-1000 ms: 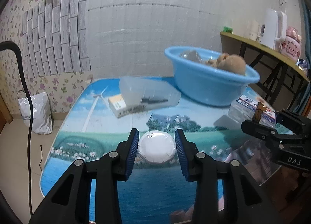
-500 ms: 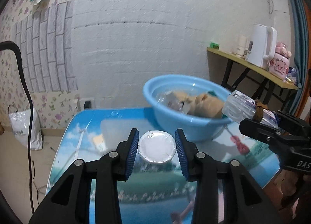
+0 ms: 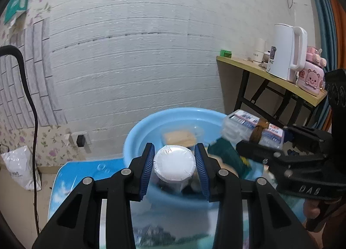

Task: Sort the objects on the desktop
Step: 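Lift and carry the disc and floss box over the blue basin, then open both tools to drop the disc and floss box into the basin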

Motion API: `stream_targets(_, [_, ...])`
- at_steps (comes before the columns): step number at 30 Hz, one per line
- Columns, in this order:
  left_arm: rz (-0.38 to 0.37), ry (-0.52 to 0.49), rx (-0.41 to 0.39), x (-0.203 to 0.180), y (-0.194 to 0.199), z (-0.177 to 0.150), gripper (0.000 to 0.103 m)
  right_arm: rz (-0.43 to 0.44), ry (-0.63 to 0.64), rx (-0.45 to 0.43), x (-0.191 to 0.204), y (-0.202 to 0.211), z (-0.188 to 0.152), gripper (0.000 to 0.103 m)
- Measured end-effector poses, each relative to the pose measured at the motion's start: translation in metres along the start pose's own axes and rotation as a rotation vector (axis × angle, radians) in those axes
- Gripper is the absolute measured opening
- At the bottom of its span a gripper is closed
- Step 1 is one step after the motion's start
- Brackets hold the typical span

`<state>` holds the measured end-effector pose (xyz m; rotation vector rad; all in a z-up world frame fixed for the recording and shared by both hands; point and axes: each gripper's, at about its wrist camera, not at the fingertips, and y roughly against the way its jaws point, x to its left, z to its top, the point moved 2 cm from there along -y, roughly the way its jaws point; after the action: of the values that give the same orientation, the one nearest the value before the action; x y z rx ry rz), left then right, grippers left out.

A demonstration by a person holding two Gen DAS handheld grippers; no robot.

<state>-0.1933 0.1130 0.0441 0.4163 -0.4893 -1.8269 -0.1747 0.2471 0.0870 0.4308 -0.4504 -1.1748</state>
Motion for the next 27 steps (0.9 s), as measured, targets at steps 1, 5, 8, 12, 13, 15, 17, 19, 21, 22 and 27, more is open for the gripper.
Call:
stream_targets(1, [-0.001, -0.002, 0.005, -0.001, -0.005, 0.003, 0.037, 0.005, -0.006, 0.005, -0.004, -0.004, 0.002, 0.056])
stream_targets(5, [-0.002, 0.003, 0.038, -0.004, -0.028, 0.01, 0.037, 0.016, -0.018, 0.031, -0.017, -0.023, 0.004, 0.056])
stream_targets(8, [0.004, 0.001, 0.076, -0.005, -0.047, 0.01, 0.037, 0.014, -0.025, 0.039, -0.023, -0.034, 0.002, 0.056])
stream_targets(12, [0.028, -0.02, 0.1, -0.005, -0.061, 0.006, 0.037, 0.034, -0.03, 0.045, -0.025, -0.043, 0.001, 0.058])
stream_targets(13, [0.031, -0.017, 0.102, -0.004, -0.064, 0.005, 0.039, 0.032, -0.029, 0.045, -0.025, -0.045, 0.001, 0.058])
stream_targets(15, [0.034, -0.008, 0.104, -0.002, -0.065, 0.005, 0.051, 0.021, -0.027, 0.054, -0.025, -0.049, 0.001, 0.059])
stream_targets(17, [0.042, 0.002, 0.092, 0.002, -0.064, 0.004, 0.061, 0.02, -0.036, 0.05, -0.027, -0.051, 0.0, 0.064])
stream_targets(19, [0.044, 0.007, 0.084, 0.004, -0.061, 0.005, 0.065, 0.023, -0.043, 0.038, -0.028, -0.049, 0.0, 0.082])
stream_targets(21, [0.049, 0.008, 0.079, 0.005, -0.059, 0.007, 0.071, 0.023, -0.051, 0.025, -0.029, -0.046, 0.0, 0.086])
stream_targets(22, [0.055, 0.004, 0.072, 0.005, -0.057, 0.008, 0.073, 0.024, -0.056, 0.021, -0.03, -0.045, 0.0, 0.086])
stream_targets(27, [0.087, 0.008, 0.056, 0.011, -0.048, 0.007, 0.081, 0.009, -0.09, 0.003, -0.029, -0.036, -0.002, 0.097])
